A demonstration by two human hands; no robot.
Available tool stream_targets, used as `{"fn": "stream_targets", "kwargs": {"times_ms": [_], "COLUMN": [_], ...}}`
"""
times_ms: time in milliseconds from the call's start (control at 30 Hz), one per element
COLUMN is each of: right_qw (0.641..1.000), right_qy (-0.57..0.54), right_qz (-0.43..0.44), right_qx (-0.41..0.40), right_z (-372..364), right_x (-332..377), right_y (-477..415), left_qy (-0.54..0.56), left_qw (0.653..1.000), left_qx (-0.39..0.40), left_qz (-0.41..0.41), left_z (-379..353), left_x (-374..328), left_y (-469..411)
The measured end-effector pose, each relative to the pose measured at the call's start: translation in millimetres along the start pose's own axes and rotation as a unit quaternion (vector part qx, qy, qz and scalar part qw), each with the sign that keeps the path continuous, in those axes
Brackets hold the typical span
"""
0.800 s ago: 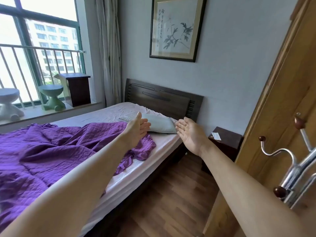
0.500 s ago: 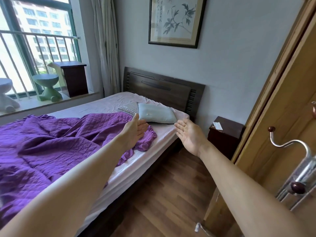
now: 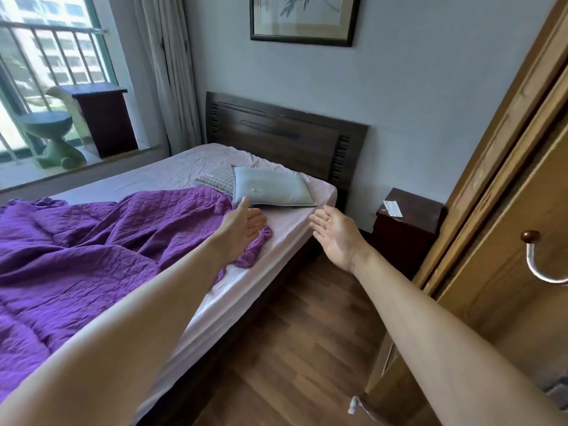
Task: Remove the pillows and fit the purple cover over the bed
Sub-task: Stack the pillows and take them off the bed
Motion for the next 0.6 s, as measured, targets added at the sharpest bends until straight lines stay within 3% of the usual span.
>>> {"fn": "stream_targets", "kwargs": {"times_ms": [600], "right_qw": [0.998], "right_qy": [-0.035], "right_qz": [-0.055], "right_qx": [-0.024], "right_z": [103], "right_x": [66], "right_y": [-178], "left_qy": [-0.015], "left_qw": [0.999], "left_qx": [-0.003], "left_qz": [0.048], "left_z": [-56], "left_x": [57], "left_y": [-211]}}
Point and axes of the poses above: each hand's wrist, its own y-axis away from the middle knuckle, its own z-axis out of the back of the hand, x = y × z, the point moved 2 cm from there along -y, towards the middle knuckle, and after that the axes turned 15 degrees about -z, right-handed, at the moved point
